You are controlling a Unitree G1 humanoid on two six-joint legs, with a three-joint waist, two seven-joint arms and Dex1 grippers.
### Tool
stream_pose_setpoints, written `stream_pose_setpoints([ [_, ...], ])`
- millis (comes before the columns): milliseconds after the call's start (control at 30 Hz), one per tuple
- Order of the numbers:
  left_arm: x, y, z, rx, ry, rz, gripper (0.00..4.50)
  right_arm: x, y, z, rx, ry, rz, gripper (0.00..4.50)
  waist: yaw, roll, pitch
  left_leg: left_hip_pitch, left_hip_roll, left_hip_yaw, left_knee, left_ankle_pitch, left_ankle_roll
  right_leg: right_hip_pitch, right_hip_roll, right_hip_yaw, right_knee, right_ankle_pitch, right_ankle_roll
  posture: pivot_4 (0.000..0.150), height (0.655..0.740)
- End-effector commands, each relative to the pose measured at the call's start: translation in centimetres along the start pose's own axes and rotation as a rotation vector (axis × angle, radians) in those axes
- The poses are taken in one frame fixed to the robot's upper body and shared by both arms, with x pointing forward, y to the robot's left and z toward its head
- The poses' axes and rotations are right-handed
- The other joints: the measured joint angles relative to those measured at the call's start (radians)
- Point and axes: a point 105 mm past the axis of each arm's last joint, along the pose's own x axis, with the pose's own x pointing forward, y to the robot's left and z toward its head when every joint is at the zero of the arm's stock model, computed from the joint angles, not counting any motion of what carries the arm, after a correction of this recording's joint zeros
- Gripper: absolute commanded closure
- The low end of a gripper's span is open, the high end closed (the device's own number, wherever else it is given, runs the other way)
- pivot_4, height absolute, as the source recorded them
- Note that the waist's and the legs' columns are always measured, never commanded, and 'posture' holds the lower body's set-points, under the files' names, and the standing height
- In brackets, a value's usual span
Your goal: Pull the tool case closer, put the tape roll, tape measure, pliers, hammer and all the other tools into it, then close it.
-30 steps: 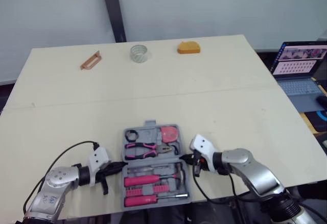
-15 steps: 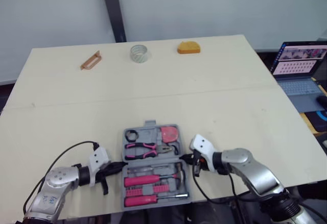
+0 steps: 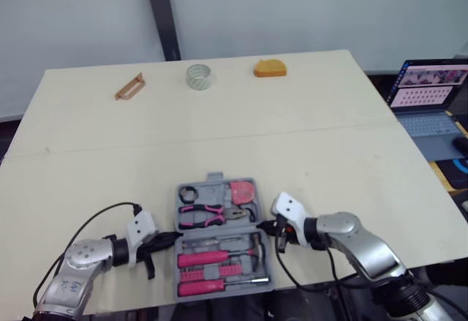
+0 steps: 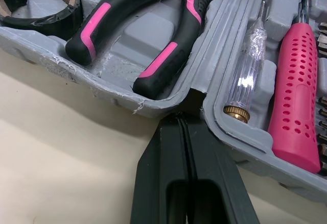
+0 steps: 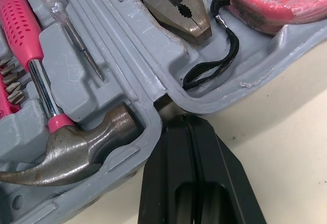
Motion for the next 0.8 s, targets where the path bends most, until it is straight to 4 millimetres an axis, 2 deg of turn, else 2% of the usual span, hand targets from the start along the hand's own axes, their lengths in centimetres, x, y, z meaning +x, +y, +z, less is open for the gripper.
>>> stream_pose_setpoints([
  [33, -0.9, 0.1, -1.3, -0.025, 0.047, 0.013, 4.49, -0.4, -0.1, 0.4, -0.021, -0.017, 0.005, 4.5, 0.0, 0.0, 0.0, 0.0, 0.0, 0.0, 0.0, 0.0, 0.0, 0.0, 0.0, 0.0, 0.0, 0.0, 0.0, 0.15, 0.74],
  [267, -2.8, 2.4, -0.8, -0.017, 0.029, 0.095, 4.49, -2.9, -2.7, -0.3, 0.003, -0.001, -0.068, 4.5, 0.001, 0.0, 0.0, 0.0, 0.0, 0.0, 0.0, 0.0, 0.0, 0.0, 0.0, 0.0, 0.0, 0.0, 0.0, 0.15, 0.74],
  [367, -3.7, 3.2, -0.5, -0.013, 0.02, 0.121, 4.49, -3.8, -3.4, -0.1, 0.019, -0.015, -0.077, 4.5, 0.001, 0.0, 0.0, 0.0, 0.0, 0.0, 0.0, 0.0, 0.0, 0.0, 0.0, 0.0, 0.0, 0.0, 0.0, 0.15, 0.74],
  [467, -4.4, 3.5, 0.8, -0.01, -0.029, 0.116, 4.49, -4.4, -4.0, 0.8, 0.067, -0.061, -0.08, 4.5, 0.001, 0.0, 0.0, 0.0, 0.0, 0.0, 0.0, 0.0, 0.0, 0.0, 0.0, 0.0, 0.0, 0.0, 0.0, 0.15, 0.74],
  [567, -4.7, 2.7, 2.5, 0.001, -0.071, 0.064, 4.5, -4.7, -4.7, 2.0, 0.144, -0.126, -0.082, 3.61, 0.001, -0.001, 0.001, 0.0, 0.0, 0.0, 0.0, 0.0, 0.0, 0.0, 0.0, 0.0, 0.0, 0.0, 0.0, 0.15, 0.74],
  [667, -4.6, 1.2, 3.3, 0.002, -0.077, -0.009, 4.5, -4.8, -5.7, 3.2, 0.233, -0.182, -0.095, 2.06, 0.0, -0.001, 0.002, 0.0, 0.0, 0.0, 0.0, 0.0, 0.0, 0.0, 0.0, 0.0, 0.0, 0.0, 0.0, 0.15, 0.74],
  [800, -3.6, -2.0, 3.7, 0.012, -0.021, -0.134, 4.5, -4.4, -6.2, 4.6, 0.414, -0.236, -0.026, 0.05, 0.0, 0.001, 0.003, -0.001, 0.001, 0.001, 0.0, 0.0, 0.0, -0.001, 0.0, 0.0, 0.0, 0.0, 0.0, 0.15, 0.74],
])
